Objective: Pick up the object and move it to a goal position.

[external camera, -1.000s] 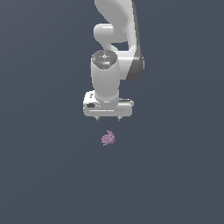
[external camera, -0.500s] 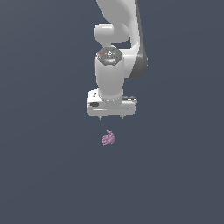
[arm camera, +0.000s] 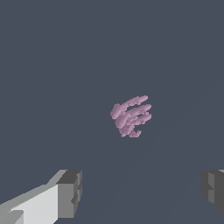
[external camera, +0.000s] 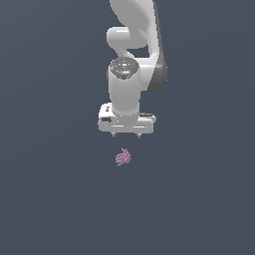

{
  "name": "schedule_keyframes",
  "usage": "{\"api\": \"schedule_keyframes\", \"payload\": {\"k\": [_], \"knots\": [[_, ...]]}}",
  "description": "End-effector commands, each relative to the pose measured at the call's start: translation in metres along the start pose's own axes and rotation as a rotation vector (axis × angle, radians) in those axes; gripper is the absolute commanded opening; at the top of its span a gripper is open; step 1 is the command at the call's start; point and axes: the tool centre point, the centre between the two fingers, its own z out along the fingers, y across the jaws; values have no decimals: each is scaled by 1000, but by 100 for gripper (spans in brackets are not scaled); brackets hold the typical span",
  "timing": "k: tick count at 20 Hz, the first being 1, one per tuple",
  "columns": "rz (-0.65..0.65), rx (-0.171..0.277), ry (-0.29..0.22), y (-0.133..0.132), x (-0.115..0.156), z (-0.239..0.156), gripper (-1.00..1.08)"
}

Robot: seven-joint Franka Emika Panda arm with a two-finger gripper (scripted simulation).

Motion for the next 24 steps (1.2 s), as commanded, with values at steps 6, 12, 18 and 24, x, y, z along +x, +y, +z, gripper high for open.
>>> {"api": "schedule_keyframes", "payload": {"k": [6,12,18,24], "knots": [[149,4,1,2,6,10,100],[317,7,2,4,12,22,100],[489,9,4,6,18,34,100],[660,9,7,9,24,46,100]]}}
